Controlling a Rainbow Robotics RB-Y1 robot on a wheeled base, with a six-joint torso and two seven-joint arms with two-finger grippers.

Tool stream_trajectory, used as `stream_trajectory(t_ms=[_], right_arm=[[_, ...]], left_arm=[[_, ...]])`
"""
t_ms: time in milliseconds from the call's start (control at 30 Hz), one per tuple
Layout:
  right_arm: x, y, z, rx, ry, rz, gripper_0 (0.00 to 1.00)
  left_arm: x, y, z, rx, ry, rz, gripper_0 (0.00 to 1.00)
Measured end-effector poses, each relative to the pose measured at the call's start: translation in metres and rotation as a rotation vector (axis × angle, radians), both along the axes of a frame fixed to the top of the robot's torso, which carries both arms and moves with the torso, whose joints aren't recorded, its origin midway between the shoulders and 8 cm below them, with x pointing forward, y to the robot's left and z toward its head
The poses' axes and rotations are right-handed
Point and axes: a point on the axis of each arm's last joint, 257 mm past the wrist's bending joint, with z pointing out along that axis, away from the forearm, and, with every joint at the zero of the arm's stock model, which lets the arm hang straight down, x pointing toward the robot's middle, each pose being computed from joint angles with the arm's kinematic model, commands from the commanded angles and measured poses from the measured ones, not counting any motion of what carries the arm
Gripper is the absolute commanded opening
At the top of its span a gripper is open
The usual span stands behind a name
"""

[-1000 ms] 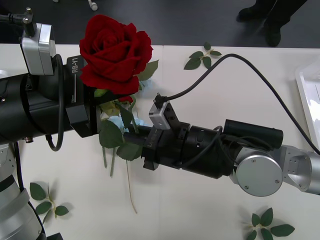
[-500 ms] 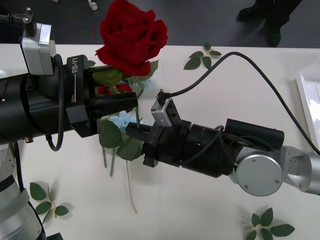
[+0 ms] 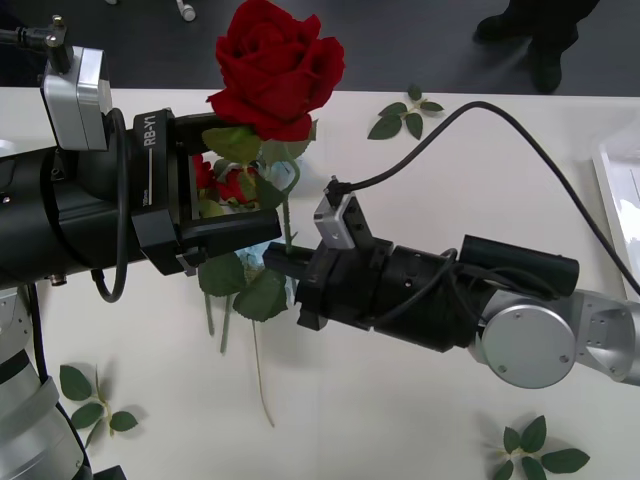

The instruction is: Put the red flowers into the right box and the blue flowers into the left box

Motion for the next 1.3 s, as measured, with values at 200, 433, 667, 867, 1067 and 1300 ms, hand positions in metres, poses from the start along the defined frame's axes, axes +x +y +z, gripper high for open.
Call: stream_trajectory(t_ms=[200,433,667,867,1067,1300], right_arm=[[0.01,-0.03,0.015,-0.04,0.036,-0.009,0.0],[0.036,-0.073,0.074,0.014,0.088,-0.042,0.0],[0.058,-0.13,0.103,0.004,0.136,-0.06,0.0],[0.07,-0.202,0.105,-0.14,0.212,-0.027,0.0],[0.079,-0.294,0.105,-0.208,0.335,-0.078,0.0],[0.073,-0.368,0.064,-0.318,0.552,-0.189,0.0]], left_arm=[[0.013,0.004,-0.014,0.003,0.054,0.028,1.0],[0.056,0.01,-0.037,0.014,0.118,0.21,1.0],[0.081,0.046,-0.076,0.164,0.173,0.349,1.0],[0.105,0.103,-0.084,0.175,0.313,0.517,1.0],[0.128,0.146,-0.097,0.151,0.449,0.694,1.0],[0.145,0.172,-0.124,0.192,0.534,0.842,1.0]])
